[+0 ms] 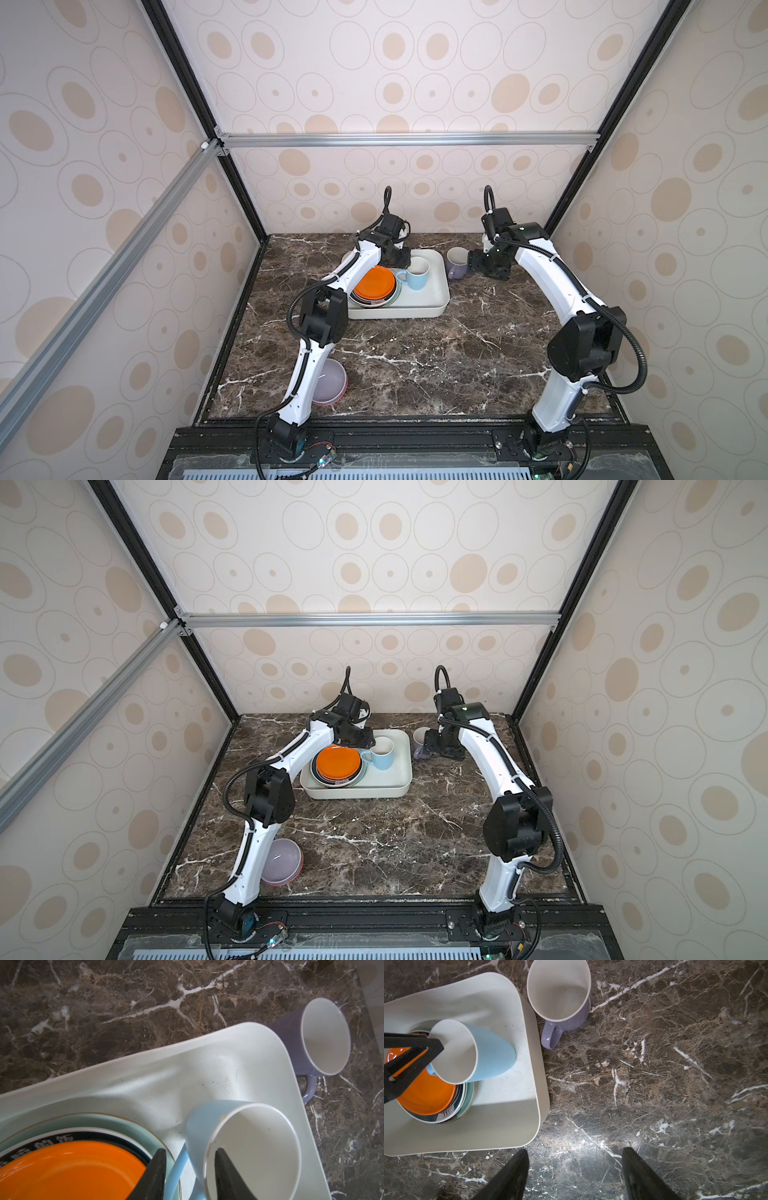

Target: Place the mixed dishes into the plastic bin

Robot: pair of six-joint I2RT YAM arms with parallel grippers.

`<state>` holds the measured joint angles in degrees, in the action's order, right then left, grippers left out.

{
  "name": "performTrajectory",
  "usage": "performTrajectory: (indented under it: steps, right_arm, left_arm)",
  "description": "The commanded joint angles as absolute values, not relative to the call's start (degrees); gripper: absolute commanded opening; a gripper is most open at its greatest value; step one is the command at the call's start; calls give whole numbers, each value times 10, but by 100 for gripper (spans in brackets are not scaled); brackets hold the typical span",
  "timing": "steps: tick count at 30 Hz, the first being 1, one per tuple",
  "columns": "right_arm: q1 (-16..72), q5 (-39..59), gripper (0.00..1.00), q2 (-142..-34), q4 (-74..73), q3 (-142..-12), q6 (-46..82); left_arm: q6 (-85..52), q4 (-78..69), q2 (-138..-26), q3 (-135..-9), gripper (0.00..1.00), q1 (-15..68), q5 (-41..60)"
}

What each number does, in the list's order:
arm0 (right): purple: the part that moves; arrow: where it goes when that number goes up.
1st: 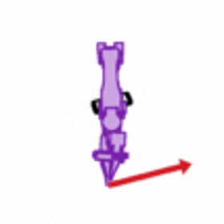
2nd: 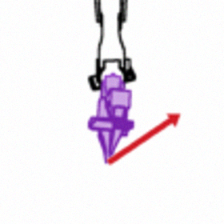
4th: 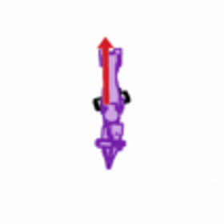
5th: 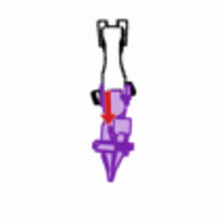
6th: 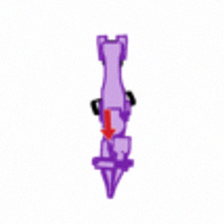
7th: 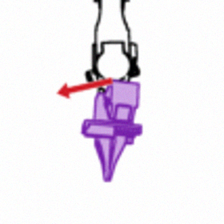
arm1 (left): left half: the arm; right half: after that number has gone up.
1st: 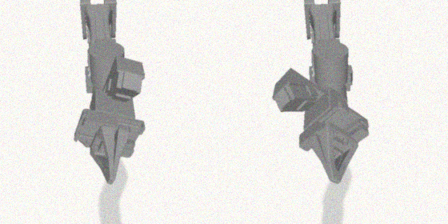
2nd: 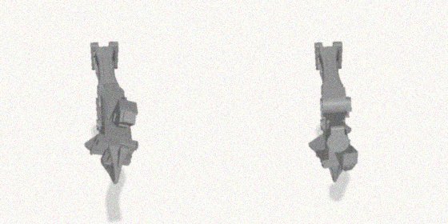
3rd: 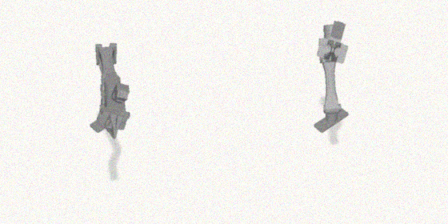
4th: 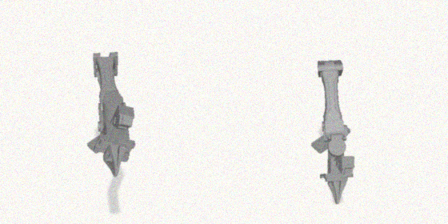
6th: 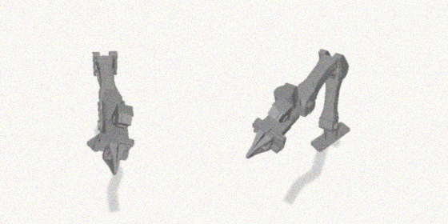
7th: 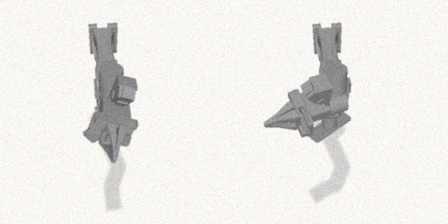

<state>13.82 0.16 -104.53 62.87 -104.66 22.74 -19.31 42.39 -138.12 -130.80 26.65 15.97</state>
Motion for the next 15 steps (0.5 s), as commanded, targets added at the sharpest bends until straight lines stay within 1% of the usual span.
performTrajectory:
  steps: [1,7,10,13,15]
  right_arm:
    - [137,-5,74,-1025,652,-1046,217]
    - [130,-11,74,-1020,658,-1045,212]
    - [127,-11,74,-1018,658,-1043,210]
    - [126,-11,74,-1017,660,-1039,209]
    - [125,-9,74,-1016,659,-1035,209]
  left_arm:
    - [-202,411,-1405,-1335,37,270,179]
    - [-203,424,-1427,-1363,32,276,180]
    - [-199,429,-1429,-1369,25,278,165]
    - [-195,432,-1430,-1369,23,279,159]
    - [-193,432,-1430,-1371,18,279,154]
